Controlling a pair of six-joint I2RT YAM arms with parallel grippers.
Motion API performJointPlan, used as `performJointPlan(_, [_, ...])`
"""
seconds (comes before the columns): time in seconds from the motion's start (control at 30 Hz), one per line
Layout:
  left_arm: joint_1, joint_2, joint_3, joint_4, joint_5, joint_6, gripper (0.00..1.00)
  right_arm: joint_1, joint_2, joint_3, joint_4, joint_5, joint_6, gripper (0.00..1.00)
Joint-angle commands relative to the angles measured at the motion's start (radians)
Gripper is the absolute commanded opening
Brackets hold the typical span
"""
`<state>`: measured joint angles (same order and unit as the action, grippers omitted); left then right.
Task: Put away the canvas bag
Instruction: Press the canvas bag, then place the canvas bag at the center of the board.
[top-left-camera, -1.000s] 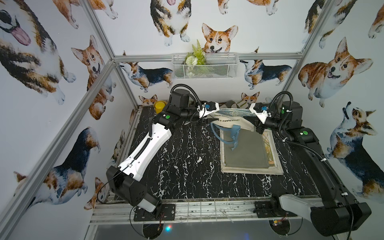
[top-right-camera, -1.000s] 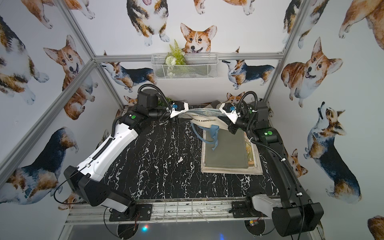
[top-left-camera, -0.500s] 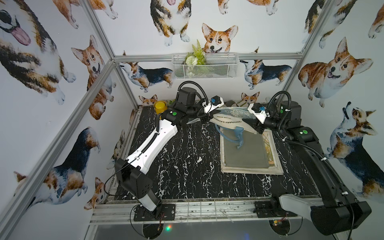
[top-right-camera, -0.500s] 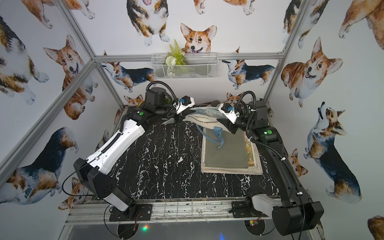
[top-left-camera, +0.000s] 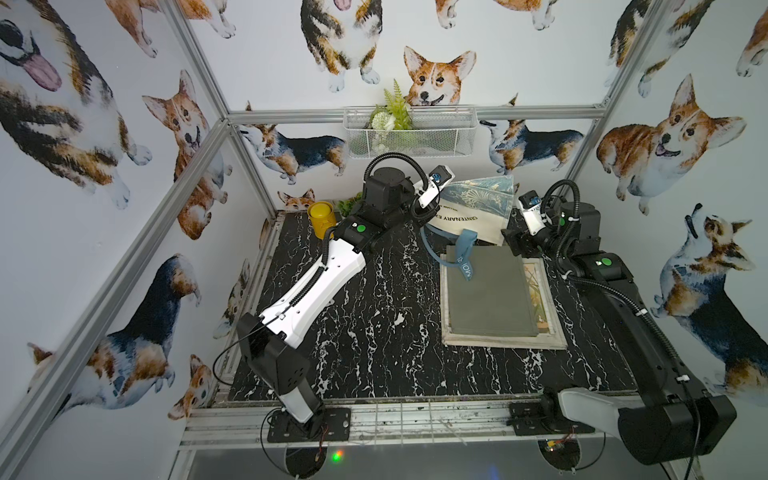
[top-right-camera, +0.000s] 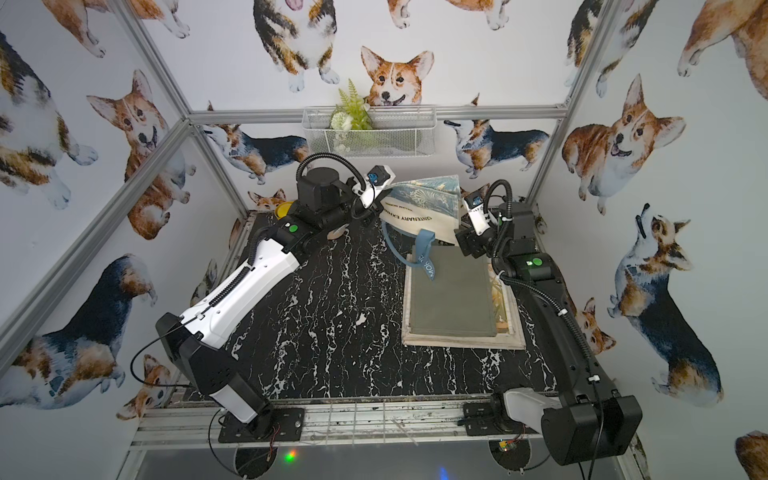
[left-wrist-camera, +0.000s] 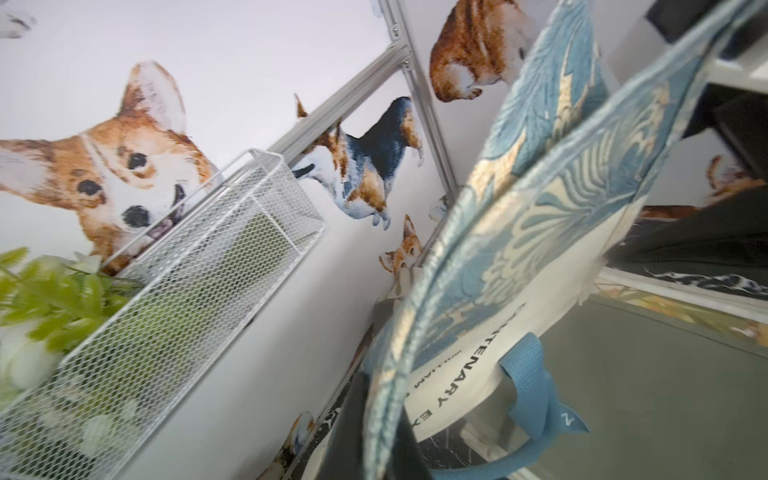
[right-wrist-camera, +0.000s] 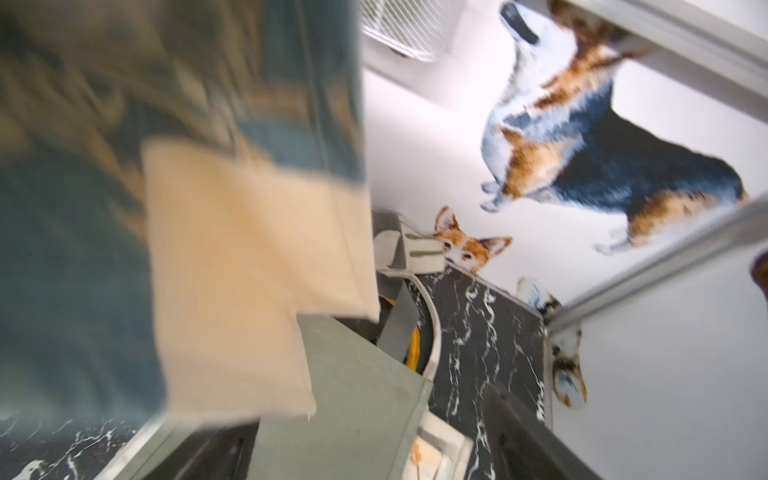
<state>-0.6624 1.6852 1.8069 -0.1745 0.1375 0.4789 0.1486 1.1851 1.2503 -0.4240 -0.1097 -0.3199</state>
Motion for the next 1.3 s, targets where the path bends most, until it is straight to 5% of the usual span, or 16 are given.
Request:
performJointPlan(0.0, [-0.029,0.042,0.038,0.134,-0.148,0.033,0.0,-0.075,0.006,0.006,-0.012,0.084,0.243,0.88])
performJointPlan(0.63, [-0.169,0.289,0.216,0.265,-0.385,0.098,0.0,-0.276,0.033,0.01,-0.184,-0.036,0.619,0.85])
performJointPlan(0.83, [-0.286,0.312,0.071,0.492,-0.443,0.173,0.0,-0.396,0.076,0.021,-0.205,-0.087,0.716,0.84])
performJointPlan(1.0, [-0.357,0.329,-0.048,0.526,-0.408,0.129,0.0,-0.44,0.1,0.027,-0.18,-0.09,0.72,0.84])
performJointPlan(1.27, [-0.439,0.321,-0.134,0.288,-0.249,0.067,0.0,-0.46,0.16,0.089,-0.185,-0.054,0.705,0.85])
